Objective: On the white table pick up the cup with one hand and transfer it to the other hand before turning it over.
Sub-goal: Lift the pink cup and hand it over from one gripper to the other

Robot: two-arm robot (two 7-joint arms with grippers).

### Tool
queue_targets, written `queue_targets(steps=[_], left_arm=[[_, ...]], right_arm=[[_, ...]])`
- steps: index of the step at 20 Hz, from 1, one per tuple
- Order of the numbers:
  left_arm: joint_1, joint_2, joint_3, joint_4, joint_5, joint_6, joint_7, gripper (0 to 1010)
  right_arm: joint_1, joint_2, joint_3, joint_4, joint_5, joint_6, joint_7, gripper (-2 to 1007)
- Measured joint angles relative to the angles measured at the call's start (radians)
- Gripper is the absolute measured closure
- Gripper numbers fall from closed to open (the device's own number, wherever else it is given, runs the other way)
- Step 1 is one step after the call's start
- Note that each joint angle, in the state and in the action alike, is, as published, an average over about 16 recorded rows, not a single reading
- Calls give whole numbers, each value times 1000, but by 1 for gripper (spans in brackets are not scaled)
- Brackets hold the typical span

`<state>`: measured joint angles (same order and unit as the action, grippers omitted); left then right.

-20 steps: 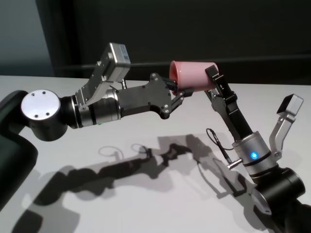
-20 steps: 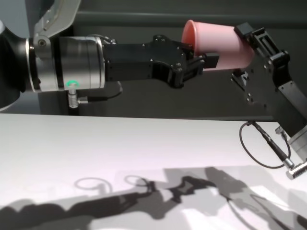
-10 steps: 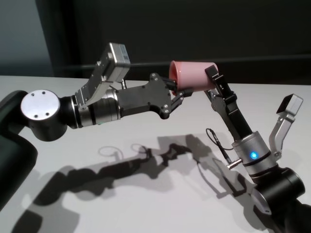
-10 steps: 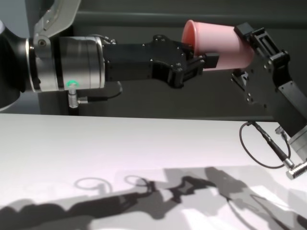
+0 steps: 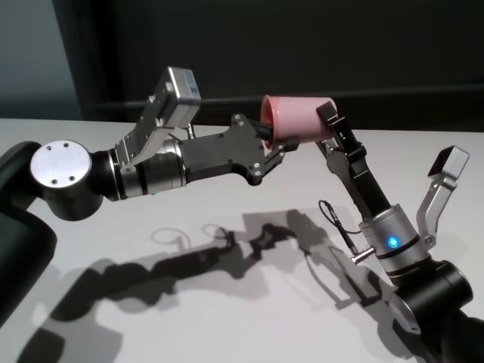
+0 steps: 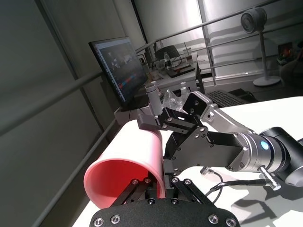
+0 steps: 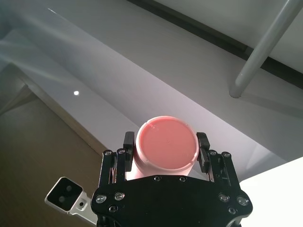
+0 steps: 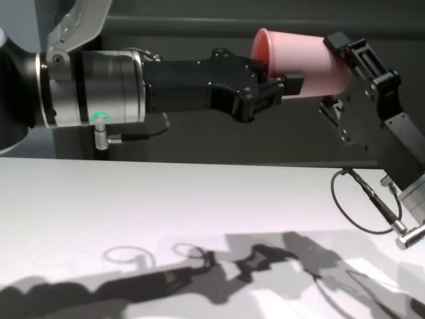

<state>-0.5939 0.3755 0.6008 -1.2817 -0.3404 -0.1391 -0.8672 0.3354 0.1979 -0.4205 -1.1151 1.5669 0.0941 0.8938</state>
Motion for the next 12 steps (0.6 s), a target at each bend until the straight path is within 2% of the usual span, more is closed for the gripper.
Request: queue_targets(steps=[6, 12], left_arm=[[0, 0, 0, 0, 0, 0, 0, 746], [0, 0, 0, 0, 0, 0, 0, 536]], right_arm=[[0, 0, 0, 0, 0, 0, 0, 246], [0, 0, 0, 0, -1, 0, 0, 247]])
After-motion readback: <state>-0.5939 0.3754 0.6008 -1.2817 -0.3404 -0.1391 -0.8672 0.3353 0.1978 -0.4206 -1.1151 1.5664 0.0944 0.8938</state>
